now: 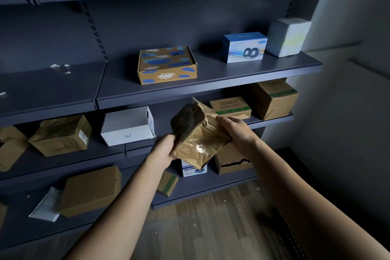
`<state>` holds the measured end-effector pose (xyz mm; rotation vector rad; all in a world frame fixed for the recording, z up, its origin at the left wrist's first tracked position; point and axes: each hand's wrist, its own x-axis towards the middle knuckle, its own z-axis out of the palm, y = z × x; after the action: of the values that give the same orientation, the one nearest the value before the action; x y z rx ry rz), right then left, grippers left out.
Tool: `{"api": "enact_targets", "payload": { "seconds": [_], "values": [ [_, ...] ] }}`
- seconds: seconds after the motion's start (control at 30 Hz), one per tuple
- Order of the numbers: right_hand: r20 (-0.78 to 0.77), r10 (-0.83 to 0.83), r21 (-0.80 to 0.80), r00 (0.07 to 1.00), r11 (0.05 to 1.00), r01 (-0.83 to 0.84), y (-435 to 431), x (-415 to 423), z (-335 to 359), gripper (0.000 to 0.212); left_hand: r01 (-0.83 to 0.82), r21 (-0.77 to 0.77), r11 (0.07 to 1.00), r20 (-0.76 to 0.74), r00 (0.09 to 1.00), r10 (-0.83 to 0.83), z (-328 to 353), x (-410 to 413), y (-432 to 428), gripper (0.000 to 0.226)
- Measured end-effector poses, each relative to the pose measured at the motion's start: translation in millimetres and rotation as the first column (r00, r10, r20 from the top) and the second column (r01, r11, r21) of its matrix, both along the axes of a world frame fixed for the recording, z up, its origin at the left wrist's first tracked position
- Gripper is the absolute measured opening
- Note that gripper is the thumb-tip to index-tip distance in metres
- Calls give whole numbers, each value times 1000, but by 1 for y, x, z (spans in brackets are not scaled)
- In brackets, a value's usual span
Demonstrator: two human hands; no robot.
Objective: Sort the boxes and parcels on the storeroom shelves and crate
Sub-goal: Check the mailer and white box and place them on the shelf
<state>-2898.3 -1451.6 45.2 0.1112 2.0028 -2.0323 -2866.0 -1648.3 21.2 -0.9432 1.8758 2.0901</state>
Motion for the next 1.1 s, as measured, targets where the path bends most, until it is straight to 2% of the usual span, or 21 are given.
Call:
{"api": "enact_targets", "payload": {
  "seconds": [0.07, 0.17, 0.23, 0.33, 0.37, 0.47, 0.6, 0.73, 0.83, 0.93, 1.0, 1.07, 1.1],
  "values": [
    [-14, -20, -27, 1000, 999, 19, 1, 1, -1, 19, 19, -10, 1000, -6, 1000, -19, -4, 2, -2, 18],
    [31, -77, -90, 997, 993, 79, -1, 2, -4, 41, 22, 1, 1000, -15, 1000, -22, -9, 1, 3, 22],
    [13, -98, -101, 995, 990, 99, -3, 4, -6, 47, 39, -28, 999, -14, 999, -39, -5, 3, 11, 16],
    [-87, -95, 27, 992, 995, 98, -7, 7, -7, 45, 87, -198, 976, -6, 996, -90, 1, 3, 19, 9],
    [-128, -81, 78, 988, 993, 92, -9, 9, -6, 44, 65, -204, 977, -17, 997, -70, 3, 2, 21, 12],
    [-246, -40, 235, 968, 967, 99, -13, 10, -7, 42, 17, -78, 997, -43, 999, -21, 12, 1, 24, 29],
    [-333, 38, 334, 942, 939, 81, -18, 11, -7, 37, 117, -121, 986, -54, 991, -125, 11, -1, 29, 45],
    [-346, 64, 267, 936, 963, 33, -24, 17, 2, 24, 18, -153, 988, -93, 995, -32, 1, -5, 32, 31],
    [-348, 50, 160, 936, 987, 7, -23, 18, 11, 24, -66, -92, 994, -65, 996, 60, -5, -7, 26, 32],
    [-433, 2, 286, 901, 949, 136, -13, 11, 15, 25, -134, -22, 991, -18, 991, 134, -7, -7, 23, 25],
    [-457, -9, 420, 889, 879, 225, -1, 5, 13, 27, -190, 18, 982, -10, 982, 190, -7, -7, 21, 18],
    [-423, -11, 493, 906, 836, 241, 10, -1, 7, 30, -200, 33, 979, -7, 980, 201, -5, -6, 18, 10],
    [-375, -12, 481, 927, 852, 206, 14, -2, 6, 31, -201, 37, 979, -12, 979, 201, -4, -6, 17, 10]
  ]
}}
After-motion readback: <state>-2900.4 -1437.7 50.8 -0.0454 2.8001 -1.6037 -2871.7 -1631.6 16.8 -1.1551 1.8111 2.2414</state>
